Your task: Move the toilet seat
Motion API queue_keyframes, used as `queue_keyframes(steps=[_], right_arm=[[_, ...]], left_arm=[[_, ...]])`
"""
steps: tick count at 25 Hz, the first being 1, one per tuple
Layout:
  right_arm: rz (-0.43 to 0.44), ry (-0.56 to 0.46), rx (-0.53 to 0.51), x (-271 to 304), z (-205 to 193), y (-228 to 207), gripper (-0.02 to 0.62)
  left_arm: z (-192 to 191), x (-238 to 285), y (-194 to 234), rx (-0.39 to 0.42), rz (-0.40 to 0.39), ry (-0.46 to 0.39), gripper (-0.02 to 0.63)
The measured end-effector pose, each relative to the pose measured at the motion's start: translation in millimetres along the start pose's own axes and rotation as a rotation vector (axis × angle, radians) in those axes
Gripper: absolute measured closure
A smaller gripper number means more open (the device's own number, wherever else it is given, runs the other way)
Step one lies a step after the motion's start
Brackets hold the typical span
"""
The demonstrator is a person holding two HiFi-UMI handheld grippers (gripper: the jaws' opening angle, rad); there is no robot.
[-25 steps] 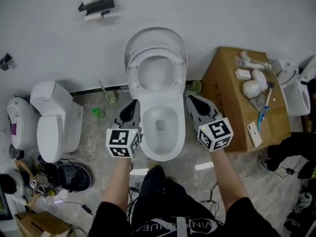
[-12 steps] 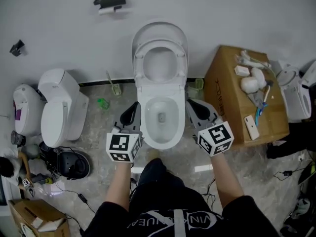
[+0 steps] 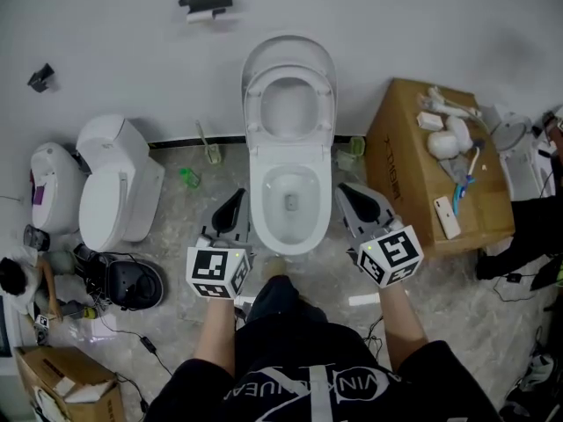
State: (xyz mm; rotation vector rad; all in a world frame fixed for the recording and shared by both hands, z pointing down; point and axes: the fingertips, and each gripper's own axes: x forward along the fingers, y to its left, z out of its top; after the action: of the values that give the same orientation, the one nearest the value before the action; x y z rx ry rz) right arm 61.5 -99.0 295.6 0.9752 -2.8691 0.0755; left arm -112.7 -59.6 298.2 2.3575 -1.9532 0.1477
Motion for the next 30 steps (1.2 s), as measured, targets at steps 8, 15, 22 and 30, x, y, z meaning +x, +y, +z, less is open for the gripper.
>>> queue_keyframes(steps=[8,15,22,30], right_arm=[[0.026,-0.021,-0.009,-19.9,7.0,18.5,0.588],[0.035,-0.028,-0.012,-34.3,8.8,27.2,0.588],[0.015,-0.019,0.014,-43.2,-0.6,27.1,0.588],[0.008,-0.019,0.017,-45.6,-1.6,26.9,0.588]], left_arm=[[-0.7,-27.5,-7.4,0.001,0.02,-0.002,0.603],[2.6,-43.2,-12.3,-0.027,0.018,-0.014,0.603],[2.2,-47.9,-12.4,-0.035,0.019,-0.018,0.603],[3.6,-51.0,-6.9,-0.037,0.027,-0.021,0.603]])
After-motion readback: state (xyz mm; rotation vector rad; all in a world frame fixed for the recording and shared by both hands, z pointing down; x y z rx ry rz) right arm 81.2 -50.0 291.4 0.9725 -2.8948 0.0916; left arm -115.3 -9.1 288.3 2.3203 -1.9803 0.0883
